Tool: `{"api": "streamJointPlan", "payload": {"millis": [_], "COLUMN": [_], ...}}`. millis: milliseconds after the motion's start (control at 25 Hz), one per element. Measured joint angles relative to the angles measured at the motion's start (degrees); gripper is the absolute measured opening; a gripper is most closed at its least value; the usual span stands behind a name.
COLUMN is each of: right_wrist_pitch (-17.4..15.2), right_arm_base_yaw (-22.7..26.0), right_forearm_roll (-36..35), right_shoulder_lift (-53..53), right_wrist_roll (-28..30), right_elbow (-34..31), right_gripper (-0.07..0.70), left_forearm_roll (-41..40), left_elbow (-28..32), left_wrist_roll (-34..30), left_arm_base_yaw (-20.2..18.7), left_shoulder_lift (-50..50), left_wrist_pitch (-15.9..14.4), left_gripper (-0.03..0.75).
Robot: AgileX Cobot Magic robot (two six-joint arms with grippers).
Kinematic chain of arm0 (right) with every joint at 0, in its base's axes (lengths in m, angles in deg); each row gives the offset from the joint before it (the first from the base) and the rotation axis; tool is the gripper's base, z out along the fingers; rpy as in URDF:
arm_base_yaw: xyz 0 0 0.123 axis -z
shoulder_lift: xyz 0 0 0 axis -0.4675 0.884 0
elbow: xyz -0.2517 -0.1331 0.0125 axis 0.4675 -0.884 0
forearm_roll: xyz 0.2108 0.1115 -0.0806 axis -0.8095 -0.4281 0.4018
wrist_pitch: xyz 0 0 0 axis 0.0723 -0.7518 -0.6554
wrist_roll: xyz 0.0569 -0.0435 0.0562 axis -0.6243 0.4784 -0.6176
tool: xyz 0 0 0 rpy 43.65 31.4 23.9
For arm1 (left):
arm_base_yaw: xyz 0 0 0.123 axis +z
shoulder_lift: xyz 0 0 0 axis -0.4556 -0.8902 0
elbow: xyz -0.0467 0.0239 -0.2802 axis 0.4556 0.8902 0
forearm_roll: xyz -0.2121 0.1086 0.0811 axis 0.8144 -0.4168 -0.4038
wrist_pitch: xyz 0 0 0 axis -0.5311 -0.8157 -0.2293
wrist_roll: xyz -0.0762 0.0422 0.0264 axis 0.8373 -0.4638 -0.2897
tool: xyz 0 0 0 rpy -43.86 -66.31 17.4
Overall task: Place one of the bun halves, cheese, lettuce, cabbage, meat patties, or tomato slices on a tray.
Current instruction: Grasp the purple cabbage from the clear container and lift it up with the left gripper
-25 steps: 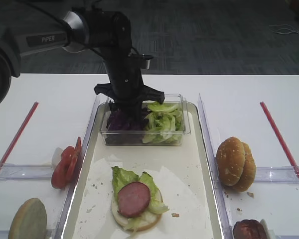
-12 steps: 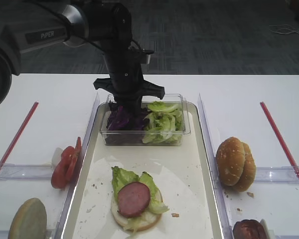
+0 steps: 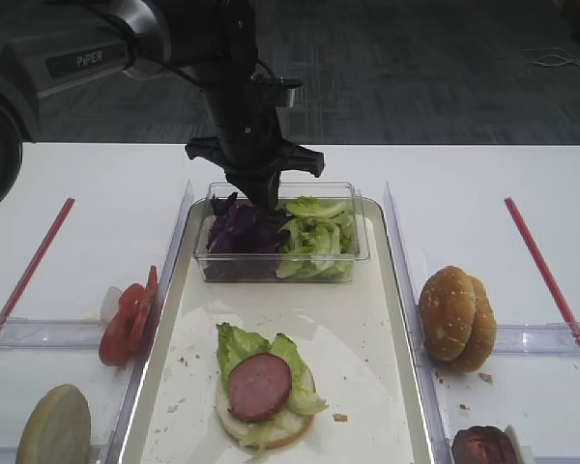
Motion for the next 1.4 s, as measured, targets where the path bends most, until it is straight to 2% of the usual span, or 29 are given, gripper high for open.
{"api": "streamJointPlan", "payload": {"millis": [640,840,1000,1400], "right_wrist_pitch": [0.00,0.00,0.00,0.12], "right_arm_base_yaw": [0.00,0.00,0.00,0.00], "right_forearm_roll": [0.00,0.00,0.00,0.00], "right_shoulder_lift": [0.00,0.00,0.00,0.00], "right_wrist_roll": [0.00,0.00,0.00,0.00], "right_elbow": [0.00,0.00,0.00,0.00], "right_gripper": [0.006,0.006,0.006,0.006], "left_forearm_roll": [2.78,2.78,2.78,3.00], "left_elbow": [-0.25,-0.12,3.43,19.28], "left_wrist_roll": [0.00,0.00,0.00,-0.57], "left_arm_base_yaw": [0.00,0.00,0.00,0.00], "left_shoulder_lift": [0.24,3.43,7.59,20.10], "left_wrist_pitch": [0.00,-0.12,-0.21,-0.21], "left_gripper": [0.050,0.050,0.050,0.050]}}
